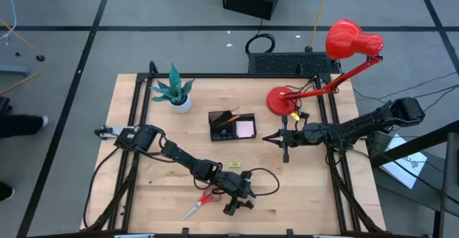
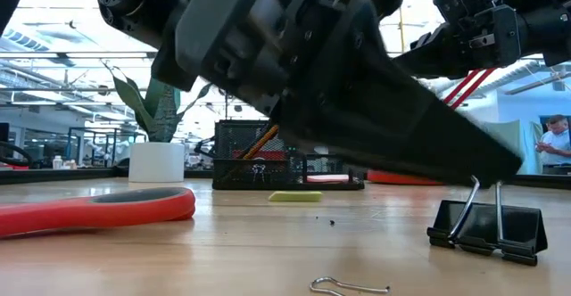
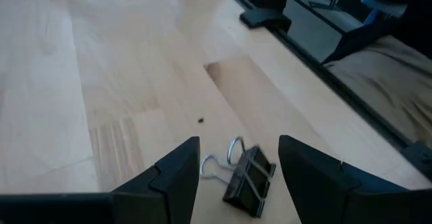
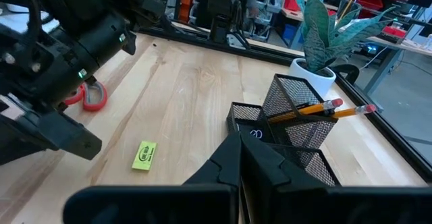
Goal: Pick and place office supplies into organizer
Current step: Put the black binder clip into the black desk organizer
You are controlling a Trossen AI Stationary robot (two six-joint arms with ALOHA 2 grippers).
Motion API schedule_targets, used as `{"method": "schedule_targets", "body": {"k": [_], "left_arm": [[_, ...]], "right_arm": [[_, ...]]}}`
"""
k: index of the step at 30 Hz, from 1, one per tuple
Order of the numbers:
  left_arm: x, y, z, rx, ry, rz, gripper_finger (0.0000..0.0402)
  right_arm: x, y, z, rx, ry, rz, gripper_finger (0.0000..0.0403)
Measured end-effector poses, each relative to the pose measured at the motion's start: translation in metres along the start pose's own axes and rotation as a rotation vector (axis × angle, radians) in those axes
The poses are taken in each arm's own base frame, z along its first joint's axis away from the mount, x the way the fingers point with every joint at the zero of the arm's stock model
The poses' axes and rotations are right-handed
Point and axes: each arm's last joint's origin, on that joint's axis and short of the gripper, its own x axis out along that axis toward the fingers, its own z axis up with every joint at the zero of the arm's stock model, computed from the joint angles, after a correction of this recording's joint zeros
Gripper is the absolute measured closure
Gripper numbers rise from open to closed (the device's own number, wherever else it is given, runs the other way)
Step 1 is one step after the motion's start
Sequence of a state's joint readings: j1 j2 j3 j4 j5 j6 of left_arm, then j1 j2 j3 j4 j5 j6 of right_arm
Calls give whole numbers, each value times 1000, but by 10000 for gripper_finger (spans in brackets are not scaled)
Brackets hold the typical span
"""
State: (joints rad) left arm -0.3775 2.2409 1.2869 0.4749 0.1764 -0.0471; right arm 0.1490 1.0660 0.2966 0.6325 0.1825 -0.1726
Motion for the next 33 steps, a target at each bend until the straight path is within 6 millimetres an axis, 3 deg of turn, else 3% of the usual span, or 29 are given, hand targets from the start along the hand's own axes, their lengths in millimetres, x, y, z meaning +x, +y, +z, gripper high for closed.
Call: {"method": "schedule_targets", "body": {"k": [5,14,26,33], "left_arm": [[0,-1,0,1,0,-7,208],[0,-1,0,0,1,-9,305],[0,-3,3,69,-15,-16,389],[-1,-4,7,151,-49,-10,390]], "right_arm": [[0,0,0,0,1,0,403],[0,0,0,0,1,0,403],[0,0,0,0,1,0,403],[0,0,-2,-3,19,3,403]]}}
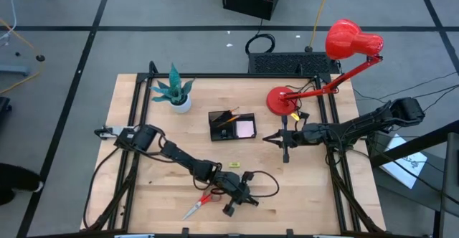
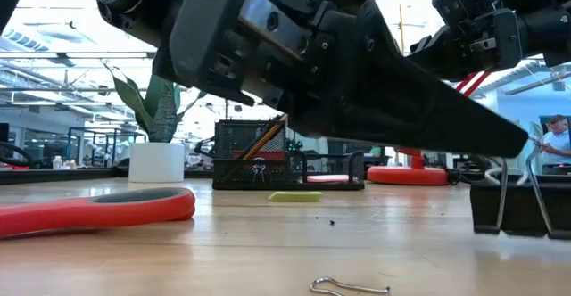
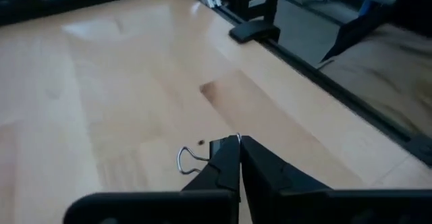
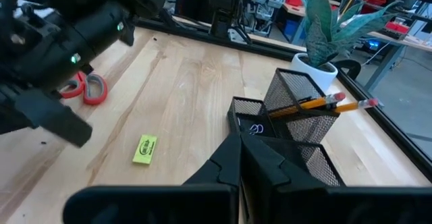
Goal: Pick and place office supplies into organizer
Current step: Put the black binder clip into the black desk organizer
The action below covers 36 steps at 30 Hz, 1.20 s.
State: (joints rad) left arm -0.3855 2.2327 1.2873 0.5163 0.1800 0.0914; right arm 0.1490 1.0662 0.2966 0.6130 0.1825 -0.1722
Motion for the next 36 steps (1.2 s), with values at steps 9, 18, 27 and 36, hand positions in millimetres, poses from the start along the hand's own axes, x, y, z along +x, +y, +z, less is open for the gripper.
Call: {"method": "schedule_targets", "body": {"k": [9,18,27,36], "left_arm": [[-49,-14,46,136,237,316,393],[-131,-2,65,104,478,721,394],[-162,51,20,-137,521,821,390],[-170,67,-12,-213,531,863,390]], "right_arm": [[0,0,-2,-4,19,4,403],[0,0,-2,0,18,4,403],[0,0,-1,1,16,4,403],[0,1,-2,0,16,6,403]]}}
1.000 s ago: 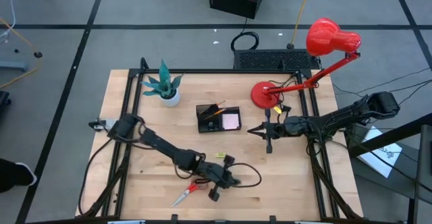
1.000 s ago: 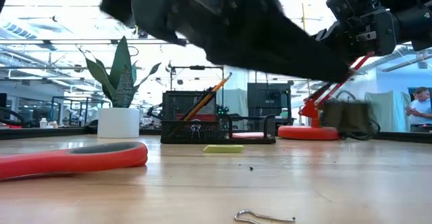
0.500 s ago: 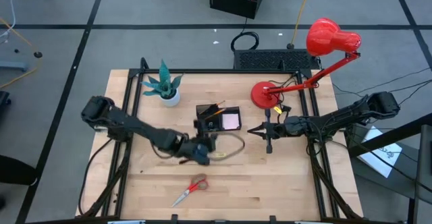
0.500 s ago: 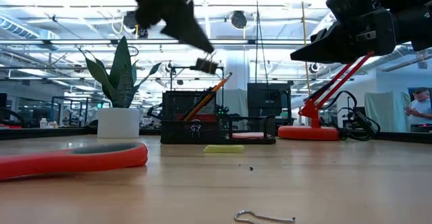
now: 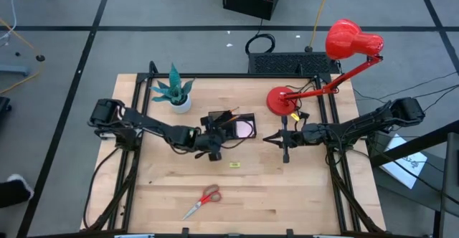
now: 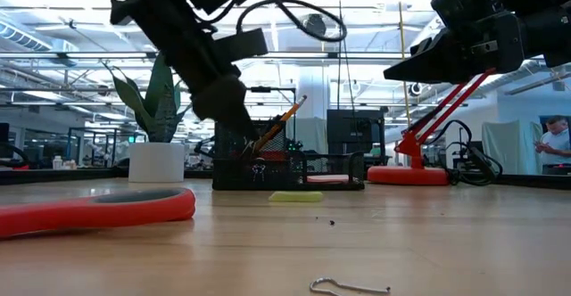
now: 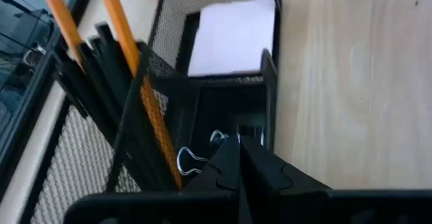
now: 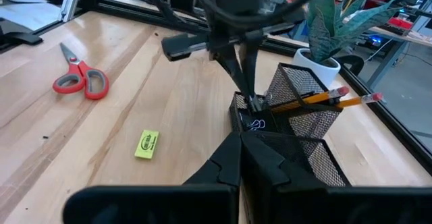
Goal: Pick and place office supplies into organizer
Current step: Put the black binder clip into the black desk organizer, then put the yellow eraser into the black desk organizer
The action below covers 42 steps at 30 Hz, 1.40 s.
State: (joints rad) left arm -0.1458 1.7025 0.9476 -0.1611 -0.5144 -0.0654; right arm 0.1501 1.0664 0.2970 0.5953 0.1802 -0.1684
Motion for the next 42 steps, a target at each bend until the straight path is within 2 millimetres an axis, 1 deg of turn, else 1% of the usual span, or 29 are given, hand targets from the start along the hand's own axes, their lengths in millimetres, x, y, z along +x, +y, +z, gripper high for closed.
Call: {"method": "schedule_targets", "body": {"k": [4,6,9,16,19,21,23,25,28,30,31,33,34,36,38,41,42], "left_arm": [[4,4,-4,-11,17,-28,398],[5,5,-5,-26,27,-41,394],[6,6,-5,-64,26,-43,372],[5,5,-2,-64,-1,-47,306],[-2,3,5,-35,-65,-19,291],[-15,-2,14,23,-139,2,288],[-36,-9,22,94,-210,29,289],[-62,-15,31,141,-296,46,296],[-105,-24,34,165,-401,57,318],[-129,-30,26,163,-449,59,339],[-138,-34,21,161,-464,53,352],[-148,-42,9,129,-491,26,380],[-149,-47,-1,114,-494,21,390],[-144,-56,-21,72,-503,12,394],[-134,-62,-42,17,-516,-2,388],[-115,-67,-73,-44,-544,-23,390],[-110,-66,-81,-70,-566,-29,394]], "right_arm": [[0,0,1,9,-6,0,403],[0,0,1,21,-6,0,403],[0,0,1,27,-6,0,403],[0,0,1,27,-6,0,403],[0,0,1,27,-6,0,403],[0,0,1,27,-6,0,403],[0,0,1,27,-6,0,403],[0,0,1,36,-6,3,403],[-1,3,2,66,-23,38,403],[-1,7,3,66,-32,88,403],[-1,9,3,65,-35,101,403],[-2,12,4,61,-40,125,403],[-2,14,4,60,-42,136,403],[-1,20,5,62,-37,164,403],[1,27,6,55,-26,196,403],[11,39,13,45,-31,233,403],[16,43,16,44,-38,237,403]]}}
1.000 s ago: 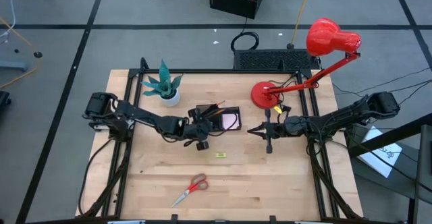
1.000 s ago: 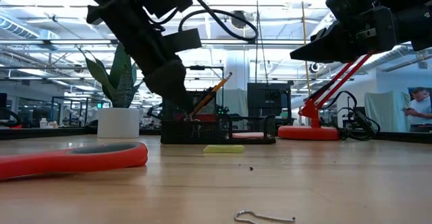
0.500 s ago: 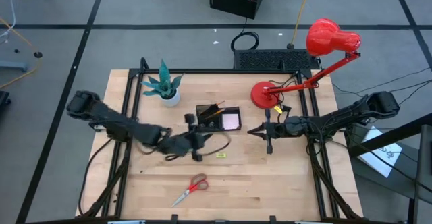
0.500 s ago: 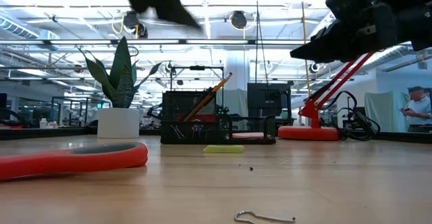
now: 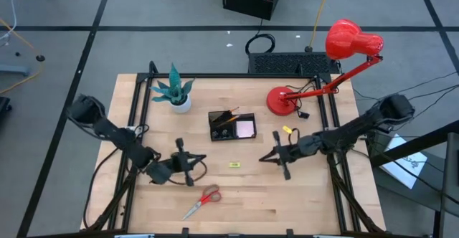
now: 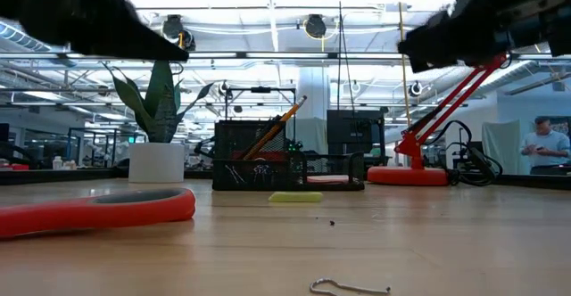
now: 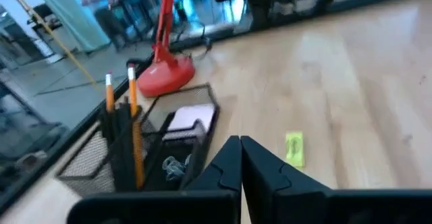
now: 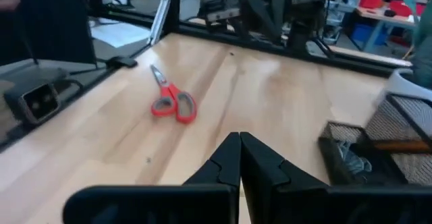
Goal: Pick and place office supplies into organizer
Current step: Put the yellow eraser into the black desk organizer
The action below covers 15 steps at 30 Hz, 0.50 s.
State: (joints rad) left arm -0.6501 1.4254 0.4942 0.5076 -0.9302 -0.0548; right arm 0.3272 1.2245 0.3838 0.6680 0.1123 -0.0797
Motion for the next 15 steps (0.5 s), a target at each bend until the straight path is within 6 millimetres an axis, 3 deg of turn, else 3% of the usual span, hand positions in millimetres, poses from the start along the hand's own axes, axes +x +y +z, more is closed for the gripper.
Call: {"method": "schedule_targets", "body": {"k": [7,15], "left_arm": [[-9,18,-29,-126,-127,109,387],[-11,19,-33,-119,-128,64,396]], "right_arm": [[44,13,-2,-11,84,-21,395],[86,13,-18,7,183,-71,305]]}}
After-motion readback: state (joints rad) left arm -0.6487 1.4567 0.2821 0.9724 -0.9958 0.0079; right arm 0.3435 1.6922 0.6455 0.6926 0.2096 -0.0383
